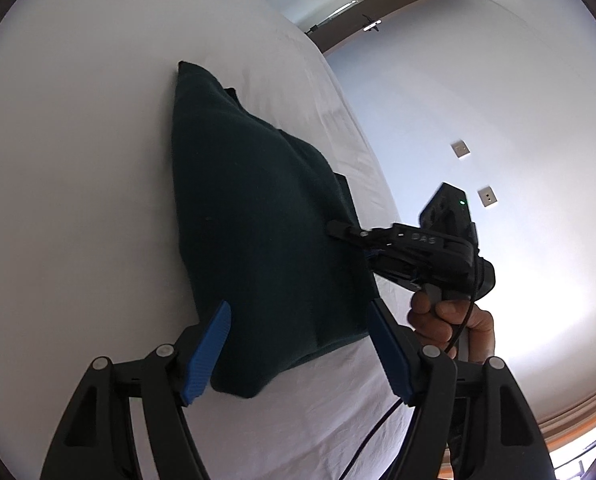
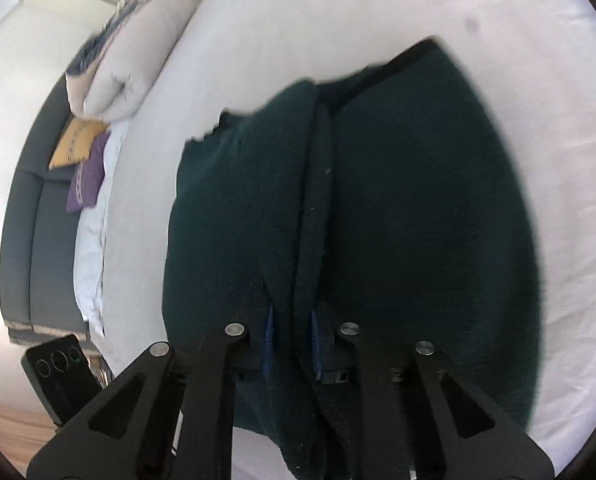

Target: Fold small clothes

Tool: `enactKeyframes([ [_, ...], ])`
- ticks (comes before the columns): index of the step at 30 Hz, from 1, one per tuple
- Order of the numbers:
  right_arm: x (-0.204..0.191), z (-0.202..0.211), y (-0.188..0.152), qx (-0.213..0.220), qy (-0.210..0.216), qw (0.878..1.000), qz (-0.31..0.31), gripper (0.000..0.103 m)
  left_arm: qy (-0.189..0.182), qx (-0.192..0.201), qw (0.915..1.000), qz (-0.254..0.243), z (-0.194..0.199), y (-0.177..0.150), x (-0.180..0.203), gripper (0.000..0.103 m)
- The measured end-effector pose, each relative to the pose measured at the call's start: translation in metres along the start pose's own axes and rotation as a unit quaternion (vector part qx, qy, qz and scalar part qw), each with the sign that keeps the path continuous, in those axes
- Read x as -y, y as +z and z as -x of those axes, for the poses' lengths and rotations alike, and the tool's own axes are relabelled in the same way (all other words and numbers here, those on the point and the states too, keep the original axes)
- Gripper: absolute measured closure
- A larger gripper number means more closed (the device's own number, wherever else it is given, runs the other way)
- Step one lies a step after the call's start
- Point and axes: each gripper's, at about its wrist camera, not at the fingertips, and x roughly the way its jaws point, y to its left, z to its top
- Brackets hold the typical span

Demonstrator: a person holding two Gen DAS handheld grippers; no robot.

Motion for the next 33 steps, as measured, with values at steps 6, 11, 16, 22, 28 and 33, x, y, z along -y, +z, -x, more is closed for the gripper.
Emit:
enactKeyframes([
  [6, 0.035, 0.043, 0.003, 0.028, -0.013, 0.999, -0.008, 0.091, 0.006, -0.006, 0.9999, -0.007, -0.005, 0.001, 0.004, 0.031],
  [11, 0.048, 0.071, 0.001, 0.039, -0.027, 0.999, 0.008, 0.091, 0.008, -0.014, 0.9994, -0.03, -0.017, 0.001, 0.021, 0.031],
  [16, 0.062, 0.101, 0.002, 0.048, -0.039, 0.998, 0.015, 0.091, 0.014, -0.023, 0.9986, -0.046, -0.034, 0.005, 0.037, 0.031],
  [22, 0.104, 0.093, 0.004, 0.041, -0.006, 0.998, -0.05, 0.086, 0.036, -0.023, 0.997, -0.064, -0.042, 0.008, 0.041, 0.031],
  [28, 0.103, 0.126, -0.033, 0.063, -0.001, 0.997, -0.042, 0.079, 0.066, -0.017, 0.9936, -0.09, -0.045, 0.015, 0.047, 0.031],
  [33, 0.106, 0.147, -0.071, 0.061, -0.02, 0.997, -0.034, 0.08, 0.098, -0.005, 0.9852, -0.14, -0.058, 0.021, 0.062, 0.031],
])
